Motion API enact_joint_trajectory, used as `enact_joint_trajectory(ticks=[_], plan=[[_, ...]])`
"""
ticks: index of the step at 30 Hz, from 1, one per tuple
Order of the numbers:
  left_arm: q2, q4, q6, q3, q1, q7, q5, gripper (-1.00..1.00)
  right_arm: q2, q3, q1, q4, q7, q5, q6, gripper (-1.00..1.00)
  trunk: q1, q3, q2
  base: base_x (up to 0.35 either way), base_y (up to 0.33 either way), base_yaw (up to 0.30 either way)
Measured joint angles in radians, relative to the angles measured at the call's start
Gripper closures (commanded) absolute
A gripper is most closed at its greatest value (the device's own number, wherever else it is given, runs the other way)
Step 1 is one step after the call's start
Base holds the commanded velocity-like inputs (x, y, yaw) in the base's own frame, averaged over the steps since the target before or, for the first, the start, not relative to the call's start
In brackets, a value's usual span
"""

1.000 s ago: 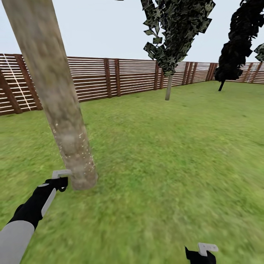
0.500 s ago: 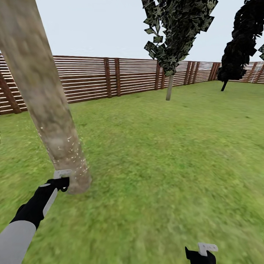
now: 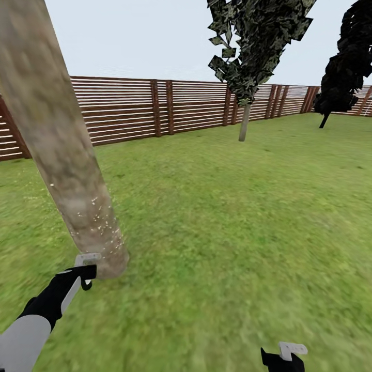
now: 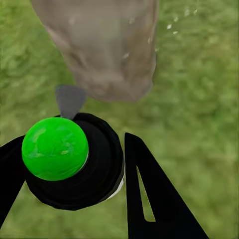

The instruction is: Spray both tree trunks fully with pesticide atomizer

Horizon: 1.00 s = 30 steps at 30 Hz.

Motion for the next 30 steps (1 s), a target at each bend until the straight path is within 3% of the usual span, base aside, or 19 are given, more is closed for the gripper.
enact_joint_trajectory(ticks=[4, 5, 6, 8, 11, 15, 19, 20, 22, 30], plan=[[0.005, 0.049, -0.014, 0.005, 0.001, 0.001, -0.001, 1.0, 0.0, 0.0, 0.0, 0.0, 0.0, 0.0, 0.0, -1.0, 0.0, 0.0, 0.0, 0.02, 0.0, 0.004], [0.009, 0.119, -0.097, 0.007, 0.001, 0.0, -0.001, 1.0, 0.0, 0.0, 0.0, 0.0, 0.0, 0.0, 0.0, -1.0, 0.0, 0.0, 0.0, 0.0, 0.0, 0.0], [0.004, 0.151, -0.115, 0.004, 0.001, 0.0, 0.0, 1.0, 0.0, 0.0, 0.0, 0.0, 0.0, 0.0, 0.0, -1.0, 0.0, 0.0, 0.0, 0.0, 0.0, 0.0], [-0.003, 0.16, -0.12, 0.001, 0.001, 0.0, 0.002, 1.0, 0.0, 0.0, 0.0, 0.001, 0.0, 0.0, 0.0, -1.0, 0.0, 0.0, 0.0, 0.0, 0.0, 0.0], [-0.041, 0.148, -0.12, 0.0, 0.0, -0.002, 0.003, 1.0, 0.0, 0.0, 0.0, 0.001, 0.0, 0.0, 0.0, -1.0, 0.0, 0.0, 0.0, 0.0, 0.0, 0.0], [-0.056, 0.122, -0.121, 0.003, 0.0, -0.008, 0.003, 1.0, 0.0, 0.0, 0.0, 0.001, 0.0, 0.0, 0.0, -1.0, 0.0, 0.0, 0.0, 0.0, 0.0, 0.0], [-0.04, 0.07, -0.118, 0.036, 0.0, -0.005, 0.008, 1.0, 0.0, 0.0, 0.0, 0.0, 0.0, 0.0, 0.0, -1.0, 0.0, 0.0, 0.0, 0.0, 0.0, 0.0], [-0.023, 0.074, -0.119, 0.067, 0.0, -0.005, 0.004, 1.0, 0.0, 0.0, 0.0, 0.0, 0.0, 0.0, 0.0, -1.0, 0.0, 0.0, 0.0, 0.0, 0.0, 0.0], [0.006, 0.081, -0.12, 0.083, 0.0, -0.008, 0.006, 1.0, 0.0, 0.0, 0.0, 0.0, 0.0, 0.0, 0.0, -1.0, 0.0, 0.0, 0.0, 0.0, 0.0, 0.0], [0.003, 0.118, -0.161, 0.079, 0.0, -0.011, 0.006, 1.0, 0.0, 0.0, 0.0, 0.001, 0.0, 0.0, 0.0, -1.0, 0.0, 0.0, 0.0, -0.181, 0.039, 0.0]])
